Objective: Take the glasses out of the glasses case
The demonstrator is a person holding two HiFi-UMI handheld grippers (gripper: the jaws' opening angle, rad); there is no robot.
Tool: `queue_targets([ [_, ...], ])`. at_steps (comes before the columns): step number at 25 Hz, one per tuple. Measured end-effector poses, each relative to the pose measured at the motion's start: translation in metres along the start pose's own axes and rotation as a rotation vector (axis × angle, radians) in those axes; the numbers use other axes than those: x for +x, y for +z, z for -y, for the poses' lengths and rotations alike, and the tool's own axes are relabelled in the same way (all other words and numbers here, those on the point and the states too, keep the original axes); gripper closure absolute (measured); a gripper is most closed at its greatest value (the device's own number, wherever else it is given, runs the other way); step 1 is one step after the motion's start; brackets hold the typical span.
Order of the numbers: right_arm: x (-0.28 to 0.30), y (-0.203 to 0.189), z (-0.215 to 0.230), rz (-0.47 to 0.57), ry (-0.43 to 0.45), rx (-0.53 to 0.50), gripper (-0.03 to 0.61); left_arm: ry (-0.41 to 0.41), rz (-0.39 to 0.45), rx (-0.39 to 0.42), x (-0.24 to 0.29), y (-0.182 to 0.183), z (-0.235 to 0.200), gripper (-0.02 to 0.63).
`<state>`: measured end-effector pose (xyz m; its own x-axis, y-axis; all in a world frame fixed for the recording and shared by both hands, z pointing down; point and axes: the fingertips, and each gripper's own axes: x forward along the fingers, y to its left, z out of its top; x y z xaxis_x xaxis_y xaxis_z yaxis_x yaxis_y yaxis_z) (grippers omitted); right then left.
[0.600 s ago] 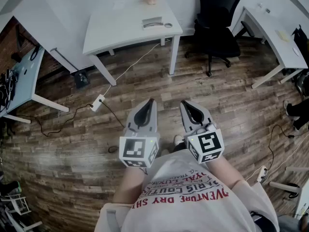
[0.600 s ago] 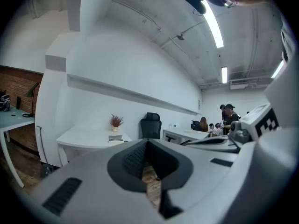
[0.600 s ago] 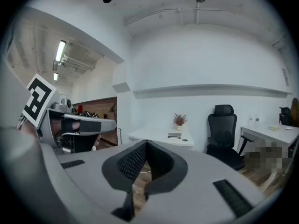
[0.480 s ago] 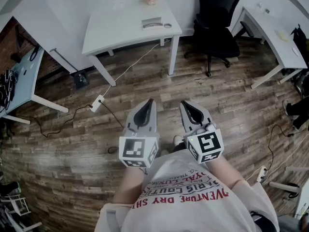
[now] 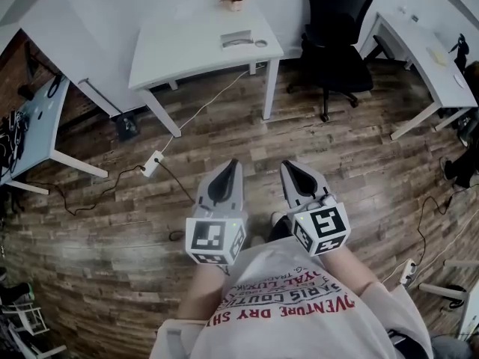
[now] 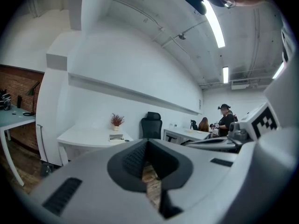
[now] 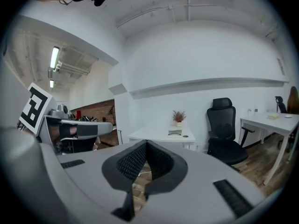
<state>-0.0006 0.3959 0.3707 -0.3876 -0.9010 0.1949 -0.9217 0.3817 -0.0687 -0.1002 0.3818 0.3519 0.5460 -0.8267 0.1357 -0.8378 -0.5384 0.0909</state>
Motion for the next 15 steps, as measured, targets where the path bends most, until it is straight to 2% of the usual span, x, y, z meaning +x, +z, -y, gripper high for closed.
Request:
queue_targets([
  [8, 0.028, -0.009, 0.027, -0.026, 0.033, 0.014, 0.566, 0.010, -0.032, -0.002, 0.037, -0.008, -0.003, 0.617],
  [12, 0.058, -0.007, 0.048, -0.044, 0.124, 0.004, 0.566, 0.043, -0.045, -0.010, 0.078, -0.008, -0.011, 0.617],
  [15, 0.085, 0.006, 0.076, -0.042, 0.161, -0.021, 0.566, 0.070, -0.046, -0.004, 0.118, -0.001, -0.016, 0.617],
])
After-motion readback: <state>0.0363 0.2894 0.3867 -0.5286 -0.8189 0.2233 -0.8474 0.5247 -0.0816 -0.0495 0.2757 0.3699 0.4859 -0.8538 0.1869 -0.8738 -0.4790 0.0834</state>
